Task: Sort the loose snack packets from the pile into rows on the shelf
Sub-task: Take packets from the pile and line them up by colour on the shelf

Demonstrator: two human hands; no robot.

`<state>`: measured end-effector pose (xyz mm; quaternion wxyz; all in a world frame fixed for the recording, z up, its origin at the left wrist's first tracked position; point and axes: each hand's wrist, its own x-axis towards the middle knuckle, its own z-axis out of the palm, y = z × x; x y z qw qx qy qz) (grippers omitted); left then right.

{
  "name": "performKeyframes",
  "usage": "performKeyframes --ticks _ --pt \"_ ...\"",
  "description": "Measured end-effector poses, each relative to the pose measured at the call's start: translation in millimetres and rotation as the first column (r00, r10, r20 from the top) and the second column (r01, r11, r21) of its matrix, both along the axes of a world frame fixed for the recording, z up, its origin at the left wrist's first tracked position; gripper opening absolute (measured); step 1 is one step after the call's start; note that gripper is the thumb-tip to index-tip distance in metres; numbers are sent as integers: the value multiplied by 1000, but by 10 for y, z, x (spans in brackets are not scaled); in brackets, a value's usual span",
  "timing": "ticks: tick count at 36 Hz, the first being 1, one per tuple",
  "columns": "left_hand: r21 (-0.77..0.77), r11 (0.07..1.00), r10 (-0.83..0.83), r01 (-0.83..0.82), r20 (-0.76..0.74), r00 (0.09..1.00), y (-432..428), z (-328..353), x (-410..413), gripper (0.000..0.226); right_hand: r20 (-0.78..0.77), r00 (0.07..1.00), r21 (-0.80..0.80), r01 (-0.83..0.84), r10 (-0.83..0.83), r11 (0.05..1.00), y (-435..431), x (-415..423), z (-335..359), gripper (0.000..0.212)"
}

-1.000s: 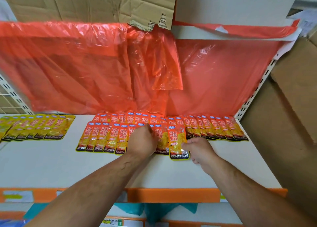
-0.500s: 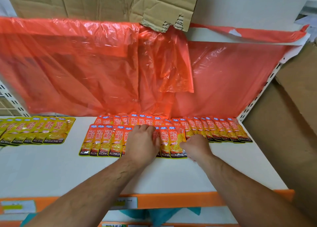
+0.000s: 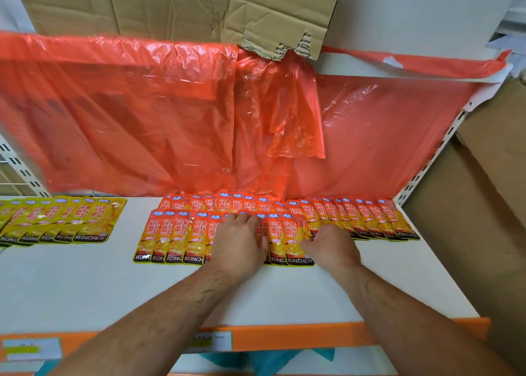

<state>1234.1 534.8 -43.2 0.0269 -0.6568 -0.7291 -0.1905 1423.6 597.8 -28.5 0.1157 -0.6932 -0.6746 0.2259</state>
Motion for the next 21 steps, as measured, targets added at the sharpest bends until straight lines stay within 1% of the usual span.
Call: performKeyframes --ticks 3,6,8,10,12,15,17,21 --pt "8 1000 20 -20 -7 1000 -27 12 1 30 2 1000 14 -21 21 1000 -7 8 21 31" --pt "-5 999 42 -42 -21 999 -71 45 -5 29 45 996 80 -76 73 994 -53 -24 80 29" --pt "0 998 60 -60 -18 998 -121 57 -19 28 78 985 153 -161 151 975 -103 -61 115 25" --pt "12 996 92 -92 -34 995 -181 51 -37 25 106 966 238 -255 236 937 -164 -107 129 22" --pt "11 991 134 -134 -38 990 -252 48 -52 26 127 937 294 -349 326 890 -218 -167 123 28" --pt "-6 981 194 -195 -37 980 -405 76 -63 35 175 867 304 -499 467 812 -285 -281 82 45" --pt "-17 973 230 -231 -31 973 -531 99 -73 37 207 829 290 -560 520 776 -342 -357 59 51" --pt "-66 949 307 -309 -36 951 -792 106 -137 50 231 763 267 -647 604 715 -473 -502 35 52"
